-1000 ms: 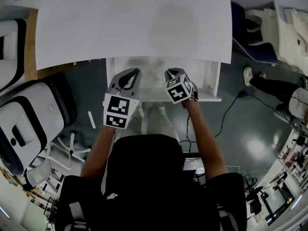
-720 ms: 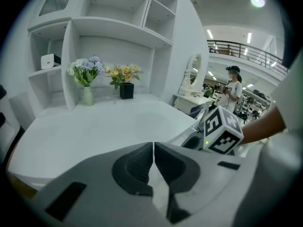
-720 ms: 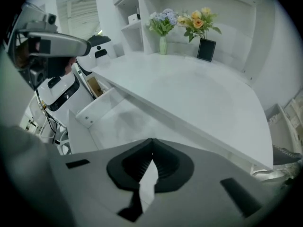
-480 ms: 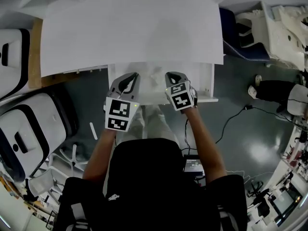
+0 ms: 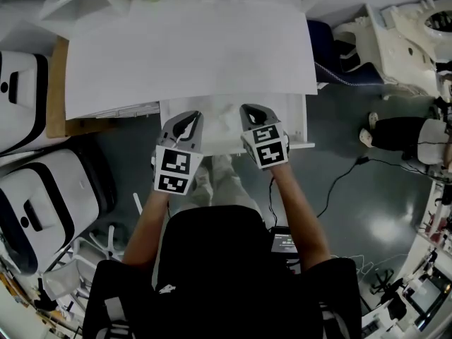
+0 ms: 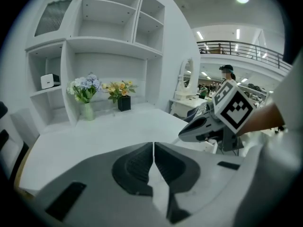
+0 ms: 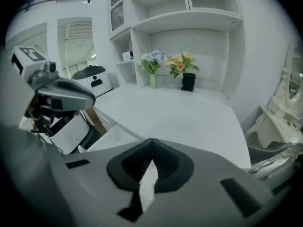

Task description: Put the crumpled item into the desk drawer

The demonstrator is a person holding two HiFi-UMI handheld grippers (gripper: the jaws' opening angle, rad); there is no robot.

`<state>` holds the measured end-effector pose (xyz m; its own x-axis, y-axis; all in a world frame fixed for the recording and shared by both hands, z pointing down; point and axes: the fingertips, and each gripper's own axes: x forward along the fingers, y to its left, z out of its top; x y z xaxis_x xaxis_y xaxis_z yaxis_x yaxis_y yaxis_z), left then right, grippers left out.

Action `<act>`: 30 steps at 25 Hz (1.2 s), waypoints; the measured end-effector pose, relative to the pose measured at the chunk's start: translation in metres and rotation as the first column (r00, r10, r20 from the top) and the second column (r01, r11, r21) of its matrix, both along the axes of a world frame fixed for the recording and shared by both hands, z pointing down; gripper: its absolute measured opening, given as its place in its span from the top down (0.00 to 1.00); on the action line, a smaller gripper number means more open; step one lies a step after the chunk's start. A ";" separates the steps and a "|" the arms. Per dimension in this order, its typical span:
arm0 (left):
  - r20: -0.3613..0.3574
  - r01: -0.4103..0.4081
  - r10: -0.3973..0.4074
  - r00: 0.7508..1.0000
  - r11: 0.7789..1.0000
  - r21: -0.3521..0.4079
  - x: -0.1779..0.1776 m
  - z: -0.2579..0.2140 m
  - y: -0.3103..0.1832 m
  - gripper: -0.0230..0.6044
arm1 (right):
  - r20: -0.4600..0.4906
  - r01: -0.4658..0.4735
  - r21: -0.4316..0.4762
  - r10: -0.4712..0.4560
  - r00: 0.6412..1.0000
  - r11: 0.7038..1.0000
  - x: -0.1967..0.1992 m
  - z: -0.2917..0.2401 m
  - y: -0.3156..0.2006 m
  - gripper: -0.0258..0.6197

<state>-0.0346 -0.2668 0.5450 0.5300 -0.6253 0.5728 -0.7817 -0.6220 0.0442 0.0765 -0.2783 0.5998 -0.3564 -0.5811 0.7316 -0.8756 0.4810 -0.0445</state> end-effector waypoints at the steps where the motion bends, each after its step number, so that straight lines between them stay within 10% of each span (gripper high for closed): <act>1: 0.002 -0.004 0.004 1.000 1.000 0.008 -0.001 -0.004 0.001 0.95 | 0.004 -0.004 0.016 0.004 1.000 1.000 -0.001 -0.008 0.000 0.97; 30: -0.089 -0.004 0.029 0.996 0.961 0.276 -0.041 -0.150 0.030 0.95 | 0.071 -0.079 0.372 0.056 0.996 0.925 -0.035 -0.191 0.043 0.97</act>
<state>-0.0759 -0.2365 0.3952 0.5835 -0.7426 0.3287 -0.7719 -0.6329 -0.0595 0.0414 -0.2349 0.4089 -0.3417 -0.8325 0.4361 -0.9078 0.4124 0.0758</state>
